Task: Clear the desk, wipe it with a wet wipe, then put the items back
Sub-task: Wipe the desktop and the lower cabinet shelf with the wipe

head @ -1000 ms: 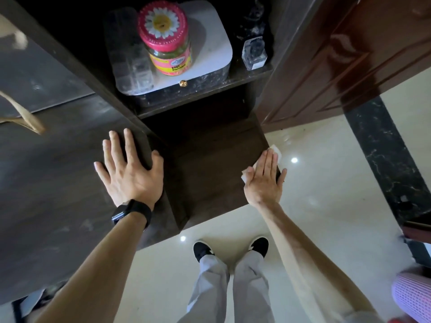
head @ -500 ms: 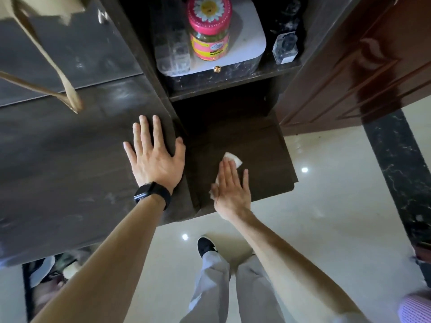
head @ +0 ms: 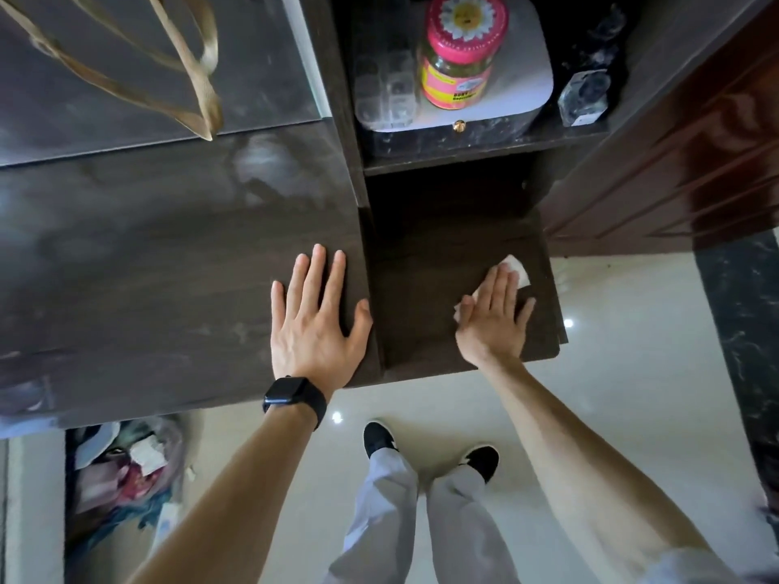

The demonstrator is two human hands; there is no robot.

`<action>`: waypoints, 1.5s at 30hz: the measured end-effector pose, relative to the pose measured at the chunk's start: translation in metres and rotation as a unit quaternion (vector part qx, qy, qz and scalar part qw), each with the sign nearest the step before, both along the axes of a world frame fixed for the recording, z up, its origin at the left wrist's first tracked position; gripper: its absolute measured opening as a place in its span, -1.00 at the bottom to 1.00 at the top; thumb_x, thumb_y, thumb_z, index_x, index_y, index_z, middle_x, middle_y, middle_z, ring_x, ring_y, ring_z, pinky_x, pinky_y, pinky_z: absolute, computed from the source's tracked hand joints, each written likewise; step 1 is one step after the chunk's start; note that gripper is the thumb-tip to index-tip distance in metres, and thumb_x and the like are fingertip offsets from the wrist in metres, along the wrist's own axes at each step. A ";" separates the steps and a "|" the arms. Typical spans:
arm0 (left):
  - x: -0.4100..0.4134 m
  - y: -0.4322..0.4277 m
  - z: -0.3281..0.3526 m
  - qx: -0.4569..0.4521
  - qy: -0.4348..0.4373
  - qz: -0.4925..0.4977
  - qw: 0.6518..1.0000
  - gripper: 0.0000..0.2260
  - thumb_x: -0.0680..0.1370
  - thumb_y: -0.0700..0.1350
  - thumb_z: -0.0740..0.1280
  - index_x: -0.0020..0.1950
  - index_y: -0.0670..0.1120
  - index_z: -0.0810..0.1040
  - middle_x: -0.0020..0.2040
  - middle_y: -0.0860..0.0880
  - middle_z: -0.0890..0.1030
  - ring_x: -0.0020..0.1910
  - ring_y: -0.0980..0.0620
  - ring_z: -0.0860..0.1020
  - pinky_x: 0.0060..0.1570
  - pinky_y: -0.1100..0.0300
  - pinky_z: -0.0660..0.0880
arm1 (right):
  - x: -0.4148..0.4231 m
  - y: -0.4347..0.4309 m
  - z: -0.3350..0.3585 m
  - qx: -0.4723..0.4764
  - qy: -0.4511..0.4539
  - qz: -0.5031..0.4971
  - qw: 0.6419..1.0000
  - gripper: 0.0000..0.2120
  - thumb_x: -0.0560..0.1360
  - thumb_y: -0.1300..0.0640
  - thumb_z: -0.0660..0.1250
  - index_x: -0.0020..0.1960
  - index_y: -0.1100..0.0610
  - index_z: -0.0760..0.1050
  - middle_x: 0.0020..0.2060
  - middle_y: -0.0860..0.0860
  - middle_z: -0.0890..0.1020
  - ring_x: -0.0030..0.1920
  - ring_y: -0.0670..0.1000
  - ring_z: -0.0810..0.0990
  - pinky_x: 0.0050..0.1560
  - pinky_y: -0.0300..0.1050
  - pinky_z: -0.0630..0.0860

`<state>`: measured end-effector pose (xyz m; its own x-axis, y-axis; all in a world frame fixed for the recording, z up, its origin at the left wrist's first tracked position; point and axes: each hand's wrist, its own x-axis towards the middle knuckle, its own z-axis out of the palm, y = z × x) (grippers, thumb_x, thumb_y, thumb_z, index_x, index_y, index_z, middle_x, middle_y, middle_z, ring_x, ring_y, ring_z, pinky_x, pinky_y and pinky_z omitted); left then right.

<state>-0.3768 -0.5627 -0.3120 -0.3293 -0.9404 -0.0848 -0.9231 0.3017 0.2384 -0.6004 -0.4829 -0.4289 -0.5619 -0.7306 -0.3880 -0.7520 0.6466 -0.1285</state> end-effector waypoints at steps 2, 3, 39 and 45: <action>0.001 0.000 0.000 0.002 0.000 0.002 1.000 -0.43 0.61 0.17 0.09 0.60 0.07 0.13 0.62 0.02 0.10 0.60 0.01 -0.01 0.56 -0.07 -0.07 | 0.048 0.006 -0.003 -0.017 -0.020 0.093 0.995 -0.39 0.66 -0.11 -0.22 0.61 0.15 -0.24 0.60 0.05 -0.24 0.58 0.03 -0.31 0.55 0.23 -0.21; 0.002 0.000 0.000 0.006 -0.003 0.002 1.000 -0.43 0.61 0.18 0.07 0.61 0.08 0.11 0.62 0.03 0.08 0.60 0.01 -0.03 0.56 -0.07 -0.08 | 0.070 0.017 -0.002 -0.025 -0.033 0.144 0.989 -0.39 0.66 -0.10 -0.15 0.62 0.16 -0.17 0.61 0.05 -0.19 0.59 0.03 -0.27 0.56 0.25 -0.16; 0.000 0.000 -0.003 0.012 -0.006 -0.001 1.000 -0.42 0.62 0.19 0.06 0.62 0.11 0.02 0.63 0.04 -0.01 0.60 0.02 -0.09 0.55 -0.13 -0.08 | 0.104 0.061 -0.016 -0.148 -0.040 0.237 0.959 -0.49 0.63 0.06 0.14 0.54 0.20 0.25 0.55 0.07 0.28 0.57 0.01 0.16 0.46 0.19 0.26; 0.001 -0.001 -0.003 0.010 -0.003 -0.004 1.000 -0.43 0.62 0.18 0.08 0.62 0.10 0.04 0.63 0.04 0.00 0.60 0.02 -0.09 0.55 -0.11 -0.09 | 0.038 0.089 -0.005 -0.052 0.050 0.123 0.990 -0.48 0.68 0.01 0.08 0.58 0.18 0.16 0.56 0.07 0.24 0.58 0.01 0.15 0.49 0.19 0.22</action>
